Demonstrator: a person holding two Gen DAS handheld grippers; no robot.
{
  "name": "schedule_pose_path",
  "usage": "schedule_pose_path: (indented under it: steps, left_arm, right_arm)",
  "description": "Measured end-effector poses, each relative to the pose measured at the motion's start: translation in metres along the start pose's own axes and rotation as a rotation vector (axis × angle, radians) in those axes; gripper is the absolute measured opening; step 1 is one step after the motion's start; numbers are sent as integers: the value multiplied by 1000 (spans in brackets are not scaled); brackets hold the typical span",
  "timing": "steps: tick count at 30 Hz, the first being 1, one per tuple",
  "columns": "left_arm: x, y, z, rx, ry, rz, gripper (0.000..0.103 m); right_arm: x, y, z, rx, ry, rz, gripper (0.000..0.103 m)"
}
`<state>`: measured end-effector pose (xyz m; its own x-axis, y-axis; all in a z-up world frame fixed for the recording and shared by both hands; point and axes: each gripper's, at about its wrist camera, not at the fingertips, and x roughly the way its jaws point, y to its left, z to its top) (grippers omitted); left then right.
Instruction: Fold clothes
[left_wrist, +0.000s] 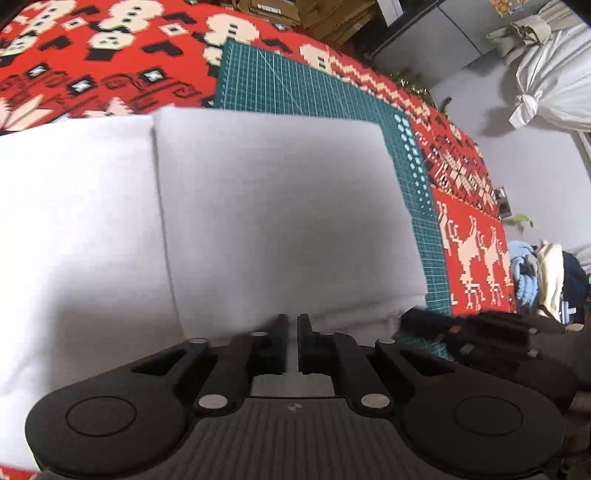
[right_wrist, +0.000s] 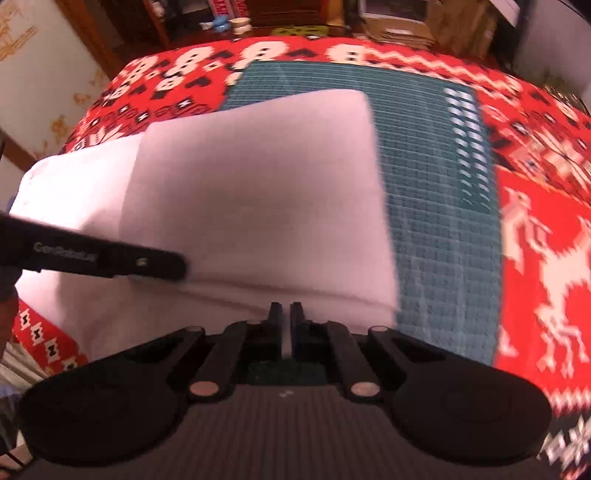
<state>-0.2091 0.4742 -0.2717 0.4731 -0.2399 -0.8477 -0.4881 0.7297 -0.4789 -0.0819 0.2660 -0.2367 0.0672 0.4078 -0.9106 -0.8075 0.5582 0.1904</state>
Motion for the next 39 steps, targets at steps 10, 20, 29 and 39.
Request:
schedule_pose_path:
  steps: [10, 20, 29, 39]
  left_arm:
    - [5, 3, 16, -9, -7, 38, 6]
    - [6, -33, 34, 24, -25, -40, 10]
    - [62, -88, 104, 159, -70, -77, 10]
    - [99, -86, 160, 227, -51, 51, 3]
  right_arm:
    - [1, -56, 0, 119, -37, -52, 6]
    - [-15, -113, -12, 299, -100, 133, 14]
    - [21, -120, 14, 318, -77, 218, 17]
    - [33, -126, -1, 351, -70, 280, 16]
